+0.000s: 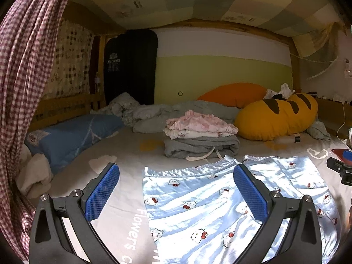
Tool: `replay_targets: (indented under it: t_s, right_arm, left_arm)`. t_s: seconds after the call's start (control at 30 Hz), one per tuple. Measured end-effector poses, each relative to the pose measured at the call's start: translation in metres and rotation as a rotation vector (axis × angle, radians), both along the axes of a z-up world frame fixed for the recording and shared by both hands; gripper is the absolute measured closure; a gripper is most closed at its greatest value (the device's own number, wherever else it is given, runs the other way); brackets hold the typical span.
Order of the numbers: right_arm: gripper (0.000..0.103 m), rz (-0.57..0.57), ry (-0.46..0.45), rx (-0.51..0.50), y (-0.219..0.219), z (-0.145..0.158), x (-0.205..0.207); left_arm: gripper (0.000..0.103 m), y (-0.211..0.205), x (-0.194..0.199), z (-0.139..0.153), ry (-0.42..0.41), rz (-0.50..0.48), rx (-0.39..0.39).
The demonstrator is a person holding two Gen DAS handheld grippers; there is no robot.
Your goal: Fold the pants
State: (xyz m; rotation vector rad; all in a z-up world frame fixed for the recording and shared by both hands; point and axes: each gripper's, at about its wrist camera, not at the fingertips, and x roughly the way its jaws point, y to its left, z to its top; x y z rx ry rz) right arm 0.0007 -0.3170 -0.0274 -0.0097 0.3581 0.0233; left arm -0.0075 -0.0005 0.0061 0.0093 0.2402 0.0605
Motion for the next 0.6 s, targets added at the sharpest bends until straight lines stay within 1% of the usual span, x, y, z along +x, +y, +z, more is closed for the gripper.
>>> replay_targets:
  t_s: [0.17,0.43,0.6]
  right_arm:
    - [0.001,-0.001,0.002,0.002,-0.0011,0.0002,0.0001]
    - [0.001,0.001,-0.001,0.001,-0.0003,-0.0005,-0.0002]
    - [0.001,0.001,-0.002,0.002,-0.0003,0.0011,-0.0009]
  left_arm:
    - [0.000,-0.0046,-0.0040,0.0033,-0.020,0.001,0.023]
    - [0.000,-0.0031,-0.0036,0.0035,-0.019,0.000,0.019]
    - [0.000,-0.0055,-0.0049,0.0053,-0.040,0.009,0.041]
